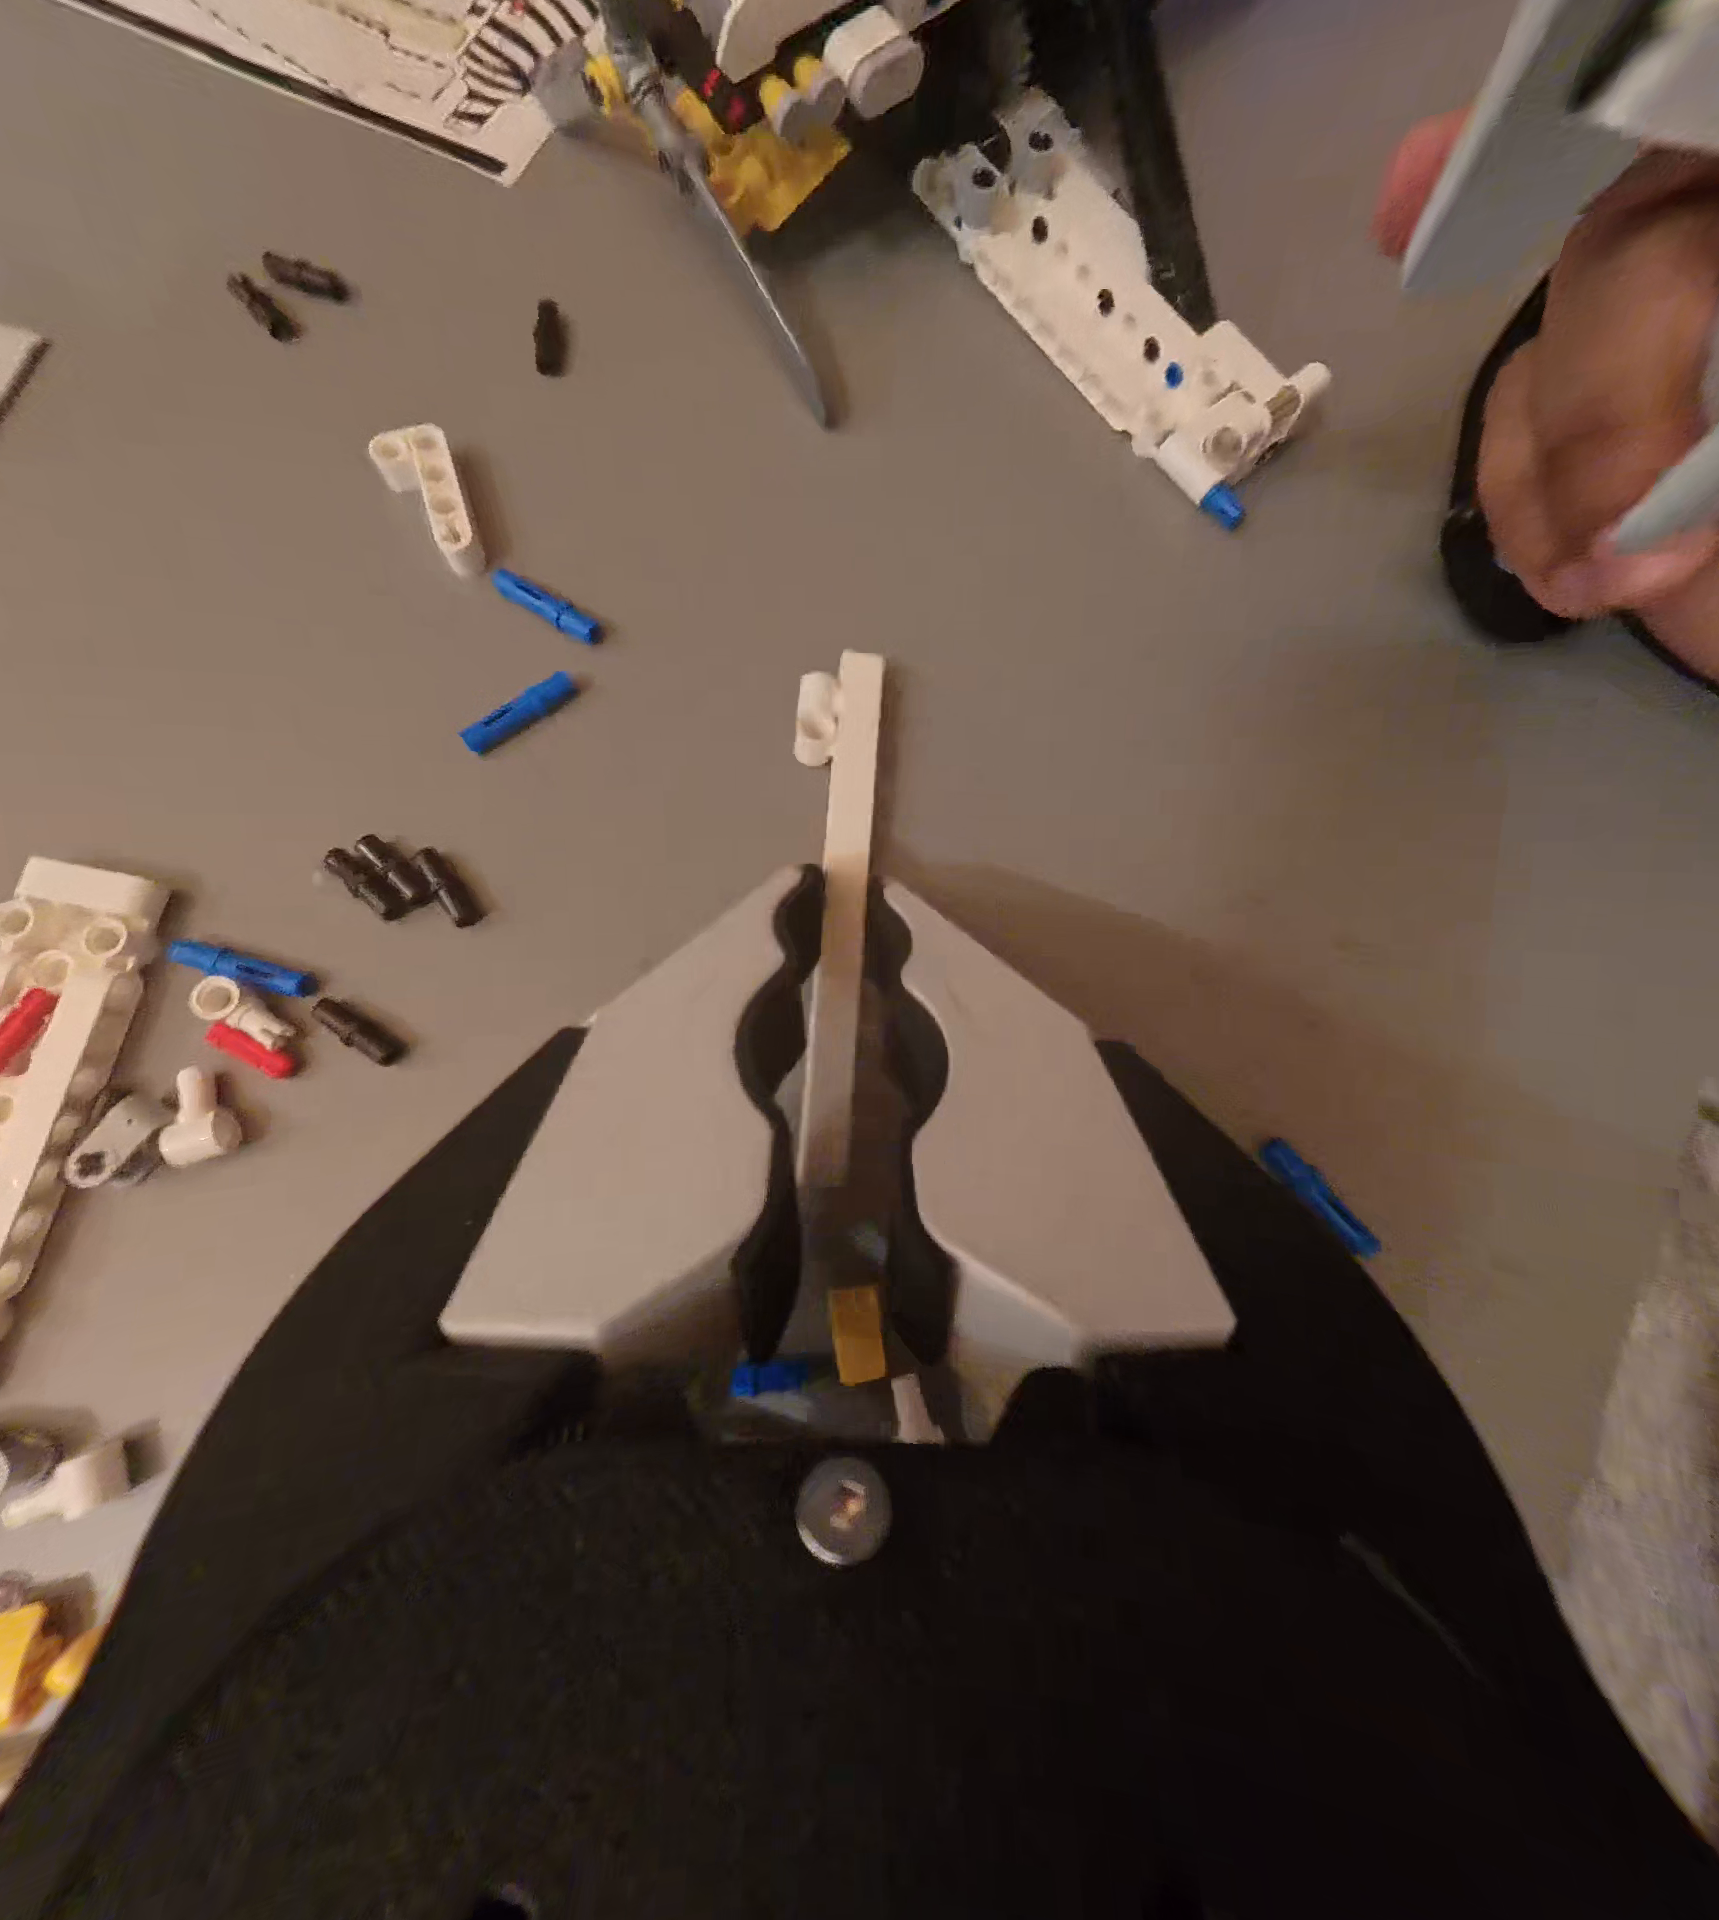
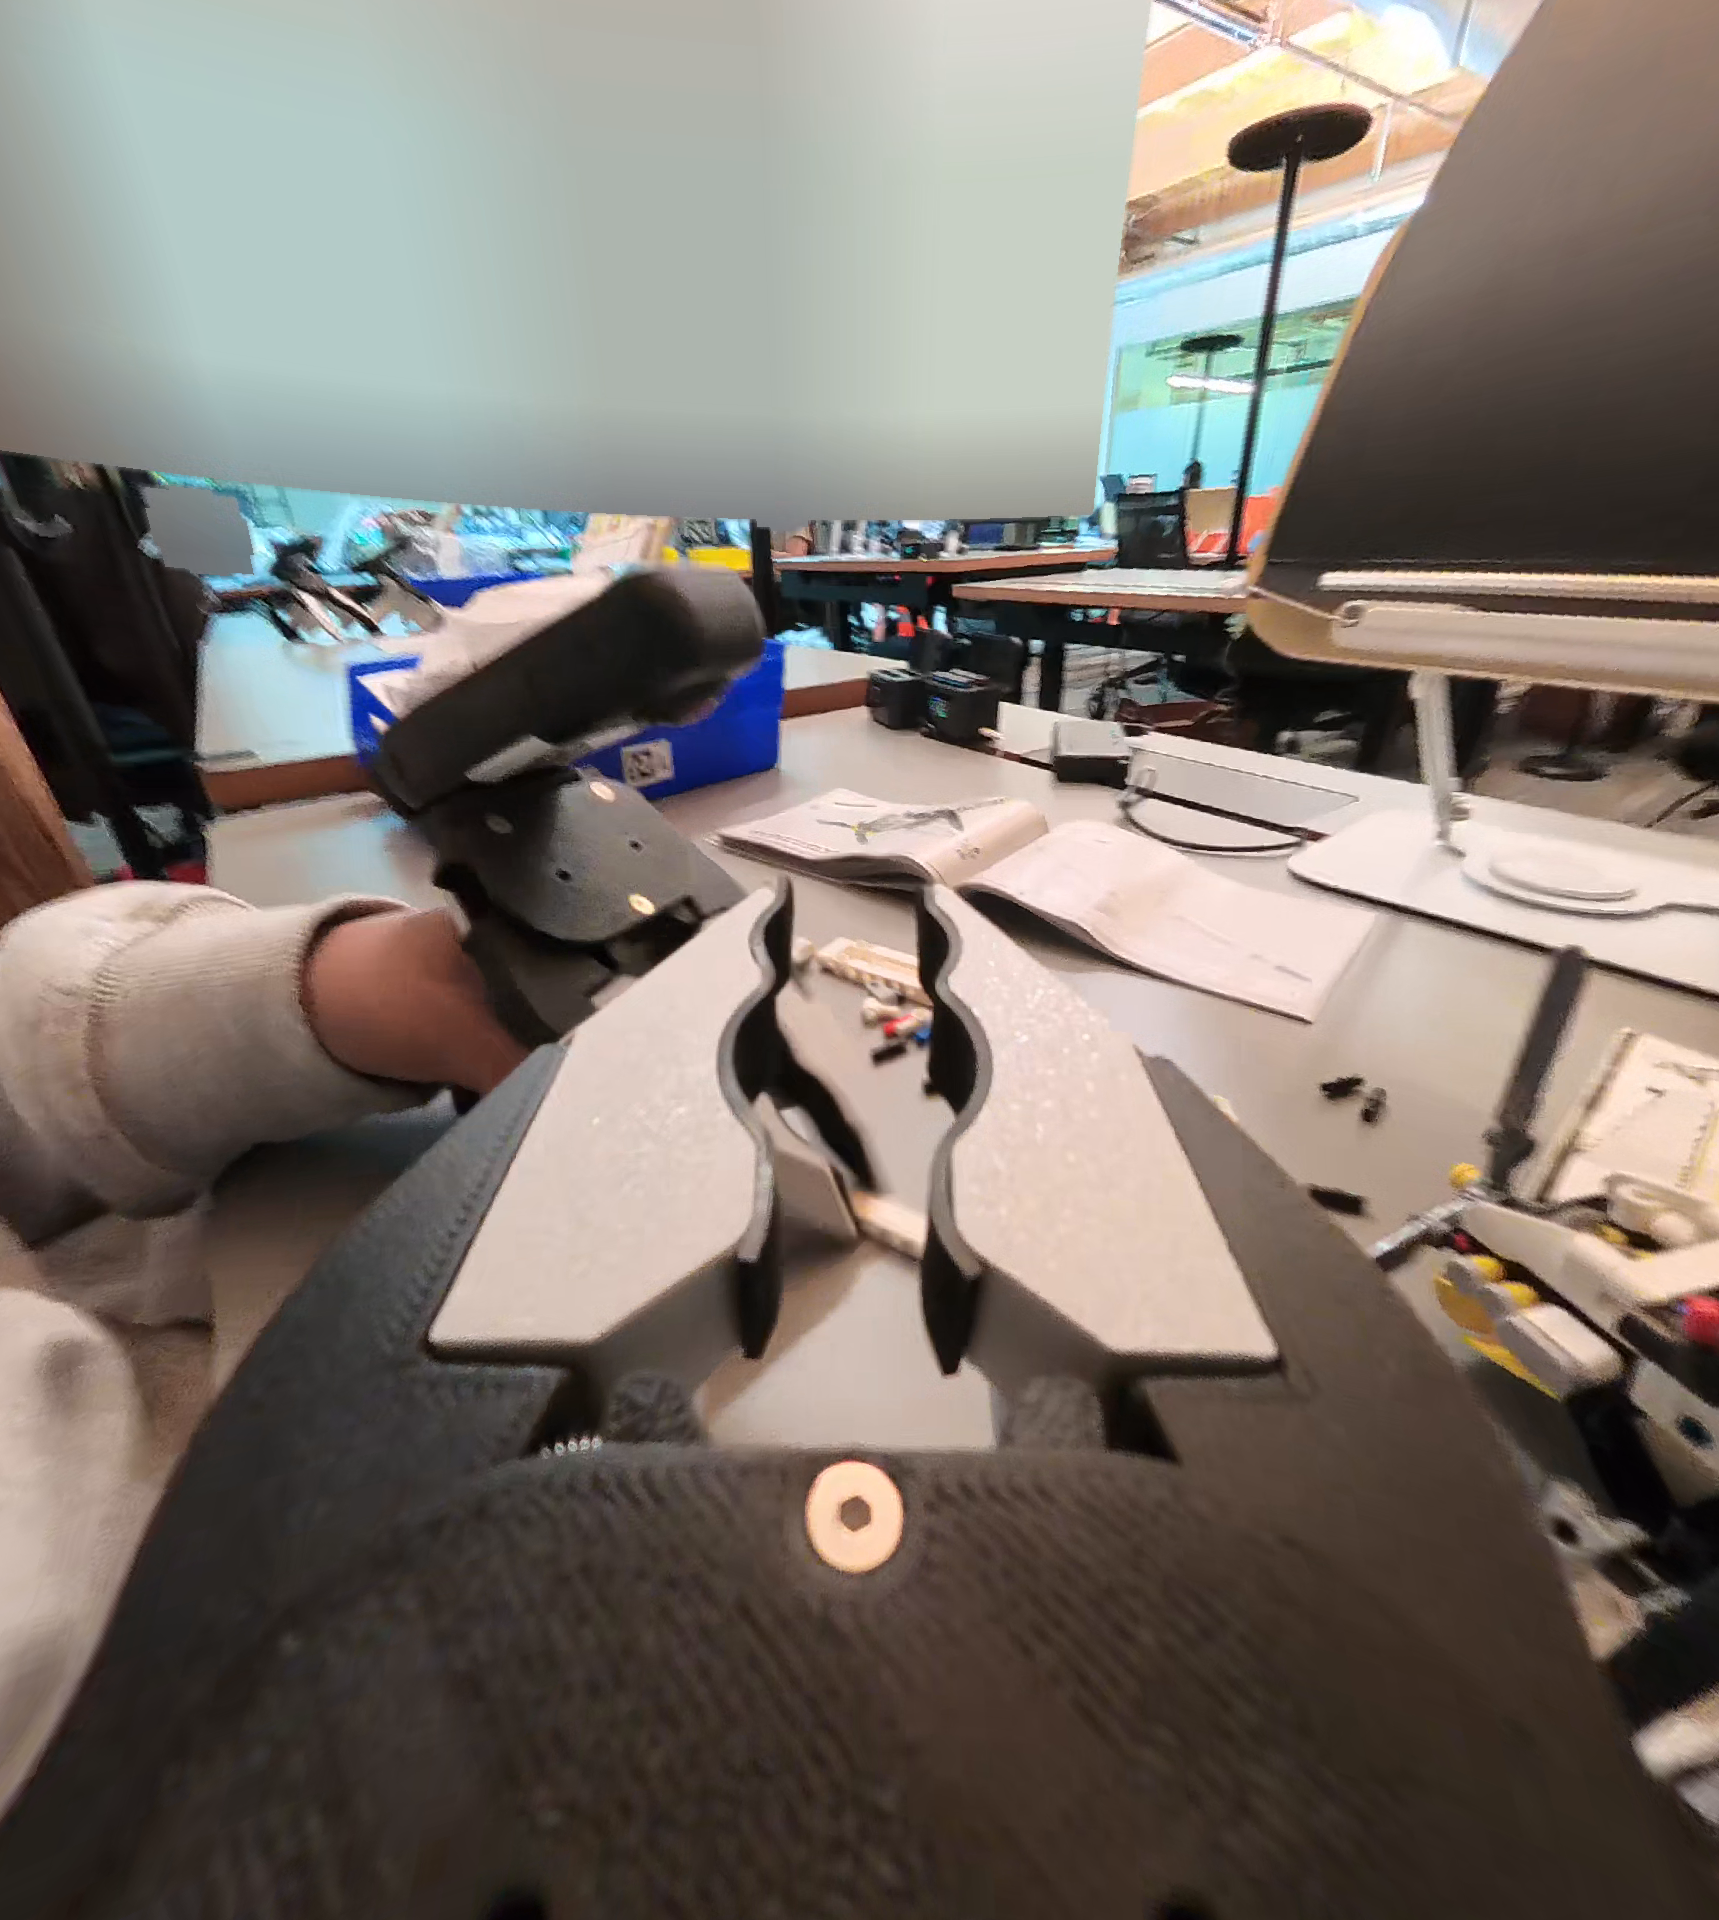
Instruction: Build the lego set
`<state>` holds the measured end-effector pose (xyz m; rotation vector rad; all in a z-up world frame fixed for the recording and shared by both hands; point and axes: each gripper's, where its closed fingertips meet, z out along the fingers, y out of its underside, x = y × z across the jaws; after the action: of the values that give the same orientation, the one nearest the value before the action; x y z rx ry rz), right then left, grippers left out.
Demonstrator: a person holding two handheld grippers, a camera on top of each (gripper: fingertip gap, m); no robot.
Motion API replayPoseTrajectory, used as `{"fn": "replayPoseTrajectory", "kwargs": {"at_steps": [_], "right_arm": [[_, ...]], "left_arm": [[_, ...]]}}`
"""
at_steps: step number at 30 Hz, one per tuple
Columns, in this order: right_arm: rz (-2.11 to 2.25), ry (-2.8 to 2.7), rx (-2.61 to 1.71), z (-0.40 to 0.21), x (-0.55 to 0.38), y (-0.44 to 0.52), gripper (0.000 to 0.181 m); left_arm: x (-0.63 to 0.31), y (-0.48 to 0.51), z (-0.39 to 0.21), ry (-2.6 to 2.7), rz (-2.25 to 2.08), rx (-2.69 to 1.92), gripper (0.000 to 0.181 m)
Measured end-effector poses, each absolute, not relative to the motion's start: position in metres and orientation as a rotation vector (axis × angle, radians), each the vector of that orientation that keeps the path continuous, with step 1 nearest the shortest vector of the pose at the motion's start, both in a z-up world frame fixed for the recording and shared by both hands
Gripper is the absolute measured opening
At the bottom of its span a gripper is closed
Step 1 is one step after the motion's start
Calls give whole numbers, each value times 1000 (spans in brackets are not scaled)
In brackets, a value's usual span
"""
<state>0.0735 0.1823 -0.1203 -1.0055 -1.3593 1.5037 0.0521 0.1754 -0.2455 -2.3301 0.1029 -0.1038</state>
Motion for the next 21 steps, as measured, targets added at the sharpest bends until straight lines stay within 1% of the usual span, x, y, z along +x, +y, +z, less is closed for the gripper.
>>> {"fn": "replayPoseTrajectory", "kwargs": {"at_steps": [2,3,7,11,14,16,17,18,19,21], "right_arm": [[1469,-1346,-1012,-122,74,188,23],[1464,-1321,-1023,-121,74,192,27],[1507,-1162,-1052,-109,82,214,51],[1631,-1167,-1120,-116,84,209,51],[1826,-1160,-1171,-117,82,187,45],[1916,-1144,-1204,-118,81,180,36],[1957,-1135,-1185,-115,83,177,27],[1987,-1118,-1166,-113,85,176,14],[2007,-1107,-1155,-112,86,176,8],[2022,-1108,-1145,-111,87,175,6]], "left_arm": [[51,177,-241,129,-37,-2297,5],[54,178,-233,147,-22,-2247,5],[61,179,-190,191,24,-1991,5],[70,173,-151,249,171,-1749,5],[84,170,-139,304,246,-1660,5],[92,168,-132,317,279,-1610,5],[95,168,-132,328,282,-1606,5],[96,169,-133,329,284,-1609,5],[97,170,-134,327,278,-1607,5],[98,171,-136,320,230,-1610,6]]}}
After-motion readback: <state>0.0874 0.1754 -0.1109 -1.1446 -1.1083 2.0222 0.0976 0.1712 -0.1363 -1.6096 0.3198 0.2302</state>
